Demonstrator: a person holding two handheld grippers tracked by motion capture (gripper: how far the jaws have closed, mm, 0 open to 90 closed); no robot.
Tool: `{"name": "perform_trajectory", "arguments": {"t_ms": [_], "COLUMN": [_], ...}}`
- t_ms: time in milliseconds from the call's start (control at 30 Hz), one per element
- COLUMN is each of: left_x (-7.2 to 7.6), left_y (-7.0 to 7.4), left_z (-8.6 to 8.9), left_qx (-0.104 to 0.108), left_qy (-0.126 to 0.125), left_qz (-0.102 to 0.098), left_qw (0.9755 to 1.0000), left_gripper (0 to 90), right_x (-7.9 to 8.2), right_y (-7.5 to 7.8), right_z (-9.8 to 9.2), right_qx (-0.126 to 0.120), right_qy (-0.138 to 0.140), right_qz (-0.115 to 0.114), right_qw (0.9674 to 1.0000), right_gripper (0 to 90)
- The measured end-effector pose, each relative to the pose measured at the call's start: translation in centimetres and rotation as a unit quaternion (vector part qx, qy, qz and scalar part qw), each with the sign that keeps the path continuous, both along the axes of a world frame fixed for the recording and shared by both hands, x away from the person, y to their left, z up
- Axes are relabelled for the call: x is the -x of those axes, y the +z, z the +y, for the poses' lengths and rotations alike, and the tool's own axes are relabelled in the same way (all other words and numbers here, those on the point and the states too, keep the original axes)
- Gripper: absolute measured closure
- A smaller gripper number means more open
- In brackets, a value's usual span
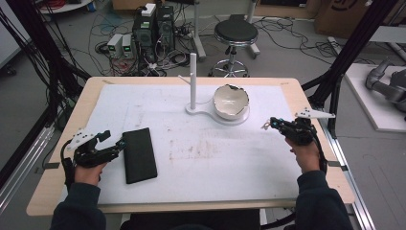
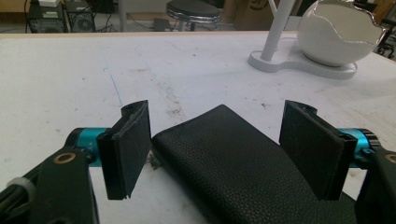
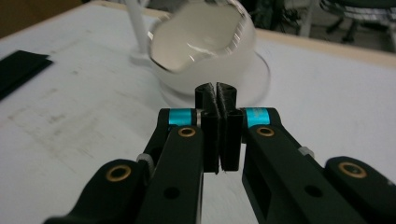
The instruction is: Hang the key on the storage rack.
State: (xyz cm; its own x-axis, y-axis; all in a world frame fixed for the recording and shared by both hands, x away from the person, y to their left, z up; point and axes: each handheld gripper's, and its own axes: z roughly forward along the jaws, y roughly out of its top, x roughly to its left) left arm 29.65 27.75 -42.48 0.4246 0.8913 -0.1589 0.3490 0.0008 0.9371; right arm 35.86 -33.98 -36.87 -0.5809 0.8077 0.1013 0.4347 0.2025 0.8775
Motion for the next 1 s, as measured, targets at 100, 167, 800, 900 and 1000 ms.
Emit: {"name": "perform_trajectory", "arguments": {"t_ms": [100, 167, 800, 900, 1000], "left_x": [-0.1, 0.0, 0.0, 0.0, -0.1], "left_y": [0.0, 0.0, -0.1, -0.1, -0.2], "left_z": [0.0, 0.0, 0.7, 0.7, 0.7], "left_qx": [0.0, 0.001, 0.007, 0.006, 0.007], "left_qy": [0.0, 0.0, 0.001, 0.0, -0.001], "left_qz": [0.0, 0.0, -0.002, -0.001, -0.001], "left_qw": [1.0, 1.0, 1.0, 1.0, 1.0], "left_gripper": [25.1, 25.1, 25.4, 25.4, 25.5], "right_x": [-0.3, -0.4, -7.6, -8.1, -9.1], "right_y": [2.9, 3.3, 7.6, 7.9, 8.6], "right_z": [2.7, 3.2, 16.0, 16.9, 18.3], "right_qx": [0.004, 0.003, -0.019, -0.016, -0.011], "right_qy": [0.036, 0.043, 0.138, 0.142, 0.146], "right_qz": [-0.032, -0.035, -0.059, -0.063, -0.067], "right_qw": [0.9988, 0.9985, 0.9885, 0.9878, 0.9869], "right_gripper": [89.8, 89.8, 89.8, 89.8, 89.8]}}
